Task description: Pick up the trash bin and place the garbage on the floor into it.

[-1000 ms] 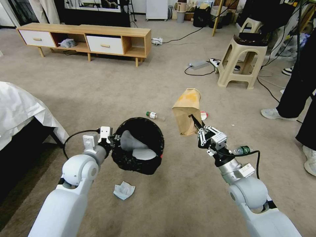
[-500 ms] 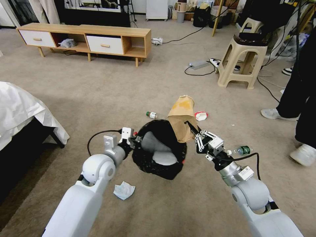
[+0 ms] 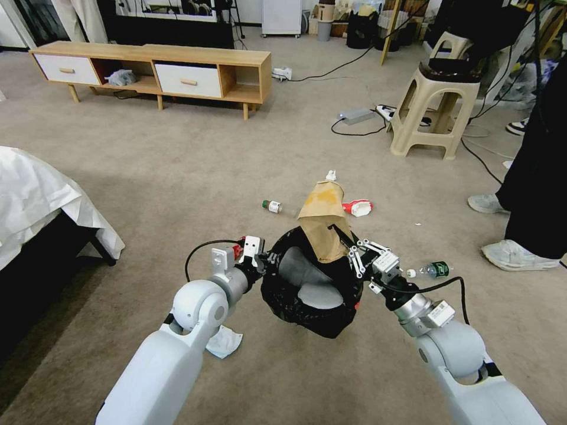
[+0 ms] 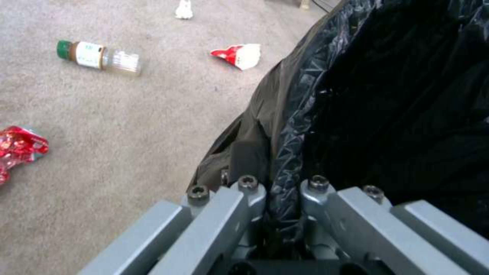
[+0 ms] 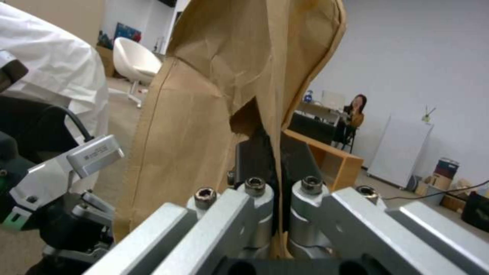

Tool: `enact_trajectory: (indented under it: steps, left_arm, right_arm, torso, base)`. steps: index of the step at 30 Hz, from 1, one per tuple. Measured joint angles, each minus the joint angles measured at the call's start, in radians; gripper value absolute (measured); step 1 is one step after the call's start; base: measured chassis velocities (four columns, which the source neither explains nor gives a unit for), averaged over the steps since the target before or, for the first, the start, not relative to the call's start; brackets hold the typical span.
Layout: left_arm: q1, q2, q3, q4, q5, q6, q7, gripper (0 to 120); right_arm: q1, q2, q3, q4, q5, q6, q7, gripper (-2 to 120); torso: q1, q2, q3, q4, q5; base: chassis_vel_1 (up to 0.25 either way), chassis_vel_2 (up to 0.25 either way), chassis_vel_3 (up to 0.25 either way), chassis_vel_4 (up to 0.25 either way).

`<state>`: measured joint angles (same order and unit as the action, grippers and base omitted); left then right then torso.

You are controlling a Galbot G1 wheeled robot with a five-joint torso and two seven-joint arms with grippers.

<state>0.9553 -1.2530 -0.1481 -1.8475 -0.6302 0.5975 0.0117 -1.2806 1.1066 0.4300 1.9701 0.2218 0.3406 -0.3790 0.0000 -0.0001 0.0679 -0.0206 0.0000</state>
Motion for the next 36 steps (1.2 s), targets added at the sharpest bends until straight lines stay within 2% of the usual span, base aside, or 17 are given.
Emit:
enact_trajectory:
  steps: [14, 16, 18, 22, 24, 25, 28, 29, 31, 36]
  left_arm:
    - [0.000, -0.001, -0.003, -0.001, 0.000, -0.003, -0.002, 0]
    - [0.000, 0.001, -0.004, -0.003, 0.000, -0.003, -0.002, 0]
    - [0.002, 0.004, -0.007, -0.008, -0.001, -0.003, -0.002, 0]
    - [0.005, 0.007, -0.012, -0.009, -0.001, -0.003, -0.002, 0]
    - [0.007, 0.009, -0.020, -0.010, 0.000, -0.003, -0.003, 0]
    - [0.007, 0.009, -0.020, -0.010, 0.000, -0.003, -0.003, 0]
    - [0.005, 0.007, -0.043, -0.010, -0.001, -0.003, -0.003, 0]
    - [0.005, 0.007, -0.043, -0.010, -0.001, -0.003, -0.003, 0]
    - [0.000, 0.010, -0.059, -0.013, -0.010, -0.003, -0.005, 0]
    - [0.000, 0.017, -0.060, -0.023, -0.016, -0.002, -0.005, 0]
  right_arm:
    - [0.002, -0.004, -0.004, -0.007, -0.009, 0.002, 0.004, 0]
    - [0.002, -0.004, -0.004, -0.008, -0.011, 0.003, 0.010, 4]
    - [0.002, -0.004, -0.004, -0.008, -0.012, 0.005, 0.020, 16]
    - [0.002, -0.003, -0.004, -0.008, -0.013, 0.009, 0.023, 25]
    - [0.002, -0.002, -0.004, -0.009, -0.014, 0.011, 0.023, 36]
    - [0.002, -0.002, -0.004, -0.009, -0.014, 0.011, 0.023, 36]
    - [0.002, -0.002, -0.005, -0.009, -0.016, 0.011, 0.027, 51]
    - [0.002, -0.002, -0.005, -0.009, -0.016, 0.011, 0.027, 51]
    - [0.003, -0.005, -0.004, -0.009, -0.017, 0.011, 0.029, 62]
    - [0.005, -0.007, -0.005, -0.009, -0.018, 0.011, 0.030, 73]
  torso:
    - [0.000, 0.000, 0.000, 0.0000, -0.0001]
    - [0.000, 0.000, 0.000, 0.0000, -0.0001]
    - [0.000, 0.000, 0.000, 0.0000, -0.0001]
    - [0.000, 0.000, 0.000, 0.0000, -0.0001]
    - [0.000, 0.000, 0.000, 0.0000, -0.0001]
    - [0.000, 0.000, 0.000, 0.0000, -0.0001]
    - [0.000, 0.000, 0.000, 0.0000, -0.0001]
    - [0.000, 0.000, 0.000, 0.0000, -0.0001]
    - [0.000, 0.000, 0.000, 0.0000, -0.0001]
    - [0.000, 0.000, 0.000, 0.0000, -0.0001]
  base:
    - [0.000, 0.000, 0.000, 0.000]
    - [0.000, 0.000, 0.000, 0.000]
    - [0.000, 0.000, 0.000, 0.000]
    - [0.000, 0.000, 0.000, 0.000]
    - [0.000, 0.000, 0.000, 0.000]
    - [0.000, 0.000, 0.000, 0.000]
    - [0.000, 0.000, 0.000, 0.000]
    - [0.000, 0.000, 0.000, 0.000]
    - [0.000, 0.000, 0.000, 0.000]
    - [0.000, 0.000, 0.000, 0.000]
